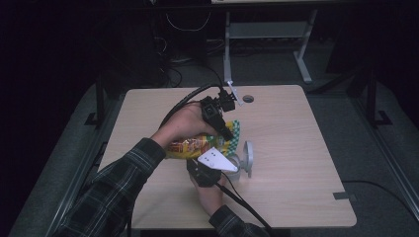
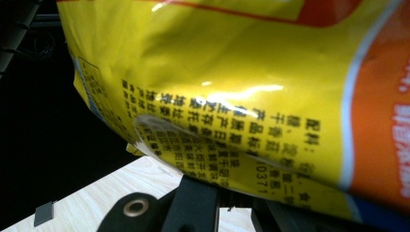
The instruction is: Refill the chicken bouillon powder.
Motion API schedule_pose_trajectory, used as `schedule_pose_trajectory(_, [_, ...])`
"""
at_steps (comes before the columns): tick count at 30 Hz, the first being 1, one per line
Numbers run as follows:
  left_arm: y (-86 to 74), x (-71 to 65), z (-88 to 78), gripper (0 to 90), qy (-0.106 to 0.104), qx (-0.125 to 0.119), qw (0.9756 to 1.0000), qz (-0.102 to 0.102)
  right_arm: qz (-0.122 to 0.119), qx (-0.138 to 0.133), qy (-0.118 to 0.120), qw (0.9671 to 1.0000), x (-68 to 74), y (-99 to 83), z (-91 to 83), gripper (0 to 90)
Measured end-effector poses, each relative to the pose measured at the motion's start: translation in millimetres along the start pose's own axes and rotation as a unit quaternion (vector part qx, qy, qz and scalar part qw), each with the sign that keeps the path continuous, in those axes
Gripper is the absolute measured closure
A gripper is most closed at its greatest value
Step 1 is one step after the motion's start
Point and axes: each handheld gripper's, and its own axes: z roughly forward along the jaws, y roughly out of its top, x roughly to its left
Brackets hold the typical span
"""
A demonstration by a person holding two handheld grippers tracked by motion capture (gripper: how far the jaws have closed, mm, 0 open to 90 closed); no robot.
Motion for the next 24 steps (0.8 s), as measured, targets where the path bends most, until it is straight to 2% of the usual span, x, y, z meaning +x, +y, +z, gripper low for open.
schedule_pose_trajectory(12, [2.5,-0.5,1.1,90.0,0.0,0.009,1.0,-0.001,0.003,-0.004,0.001,1.0,-0.7,0.9,-0.6,90.0])
schedule_pose_trajectory(24, [2.2,-1.2,1.2,90.0,0.003,0.007,1.0,-0.001,0.005,-0.004,0.001,1.0,-0.5,0.7,-0.1,90.0])
